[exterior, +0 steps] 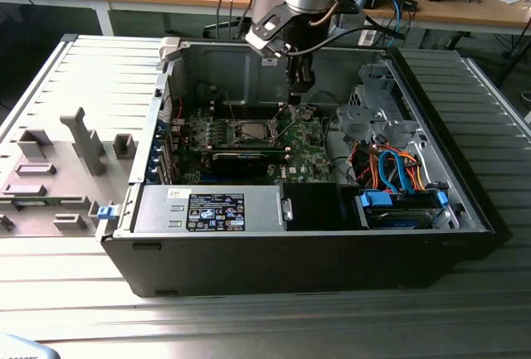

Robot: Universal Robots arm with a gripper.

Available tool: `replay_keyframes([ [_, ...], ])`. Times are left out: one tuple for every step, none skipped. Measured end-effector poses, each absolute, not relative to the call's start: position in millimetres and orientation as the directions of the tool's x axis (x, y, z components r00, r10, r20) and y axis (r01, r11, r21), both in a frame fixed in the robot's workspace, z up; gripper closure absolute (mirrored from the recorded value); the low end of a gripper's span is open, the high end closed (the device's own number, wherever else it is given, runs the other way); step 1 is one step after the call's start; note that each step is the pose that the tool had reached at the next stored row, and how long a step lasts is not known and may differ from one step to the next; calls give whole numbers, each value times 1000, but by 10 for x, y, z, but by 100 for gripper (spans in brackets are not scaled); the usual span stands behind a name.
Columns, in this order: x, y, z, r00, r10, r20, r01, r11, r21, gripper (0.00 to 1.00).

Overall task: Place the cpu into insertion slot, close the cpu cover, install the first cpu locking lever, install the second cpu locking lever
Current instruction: 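Close the cpu cover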

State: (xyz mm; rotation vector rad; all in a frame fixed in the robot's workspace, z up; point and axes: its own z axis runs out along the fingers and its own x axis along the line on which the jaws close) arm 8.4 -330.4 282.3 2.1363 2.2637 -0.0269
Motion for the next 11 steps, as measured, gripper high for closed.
replay_keyframes([
  [103,-3304,2820,-58,998,-33,998,58,7,89],
  [119,-3304,2817,-58,998,-33,998,58,7,89],
  [133,-3303,2814,-58,998,-33,998,58,7,89],
  [147,-3303,2812,-58,998,-33,998,58,7,89],
  [155,-3302,2810,-58,998,-33,998,58,7,89],
  [163,-3302,2808,-58,998,-33,998,58,7,89],
  [175,-3301,2806,-58,998,-33,998,58,7,89],
  [185,-3300,2804,-58,998,-33,998,58,7,89],
  [200,-3299,2800,-58,998,-33,998,58,7,89],
  [212,-3298,2798,-58,998,-33,998,58,7,89],
  [237,-3295,2791,-58,998,-33,998,58,7,89],
])
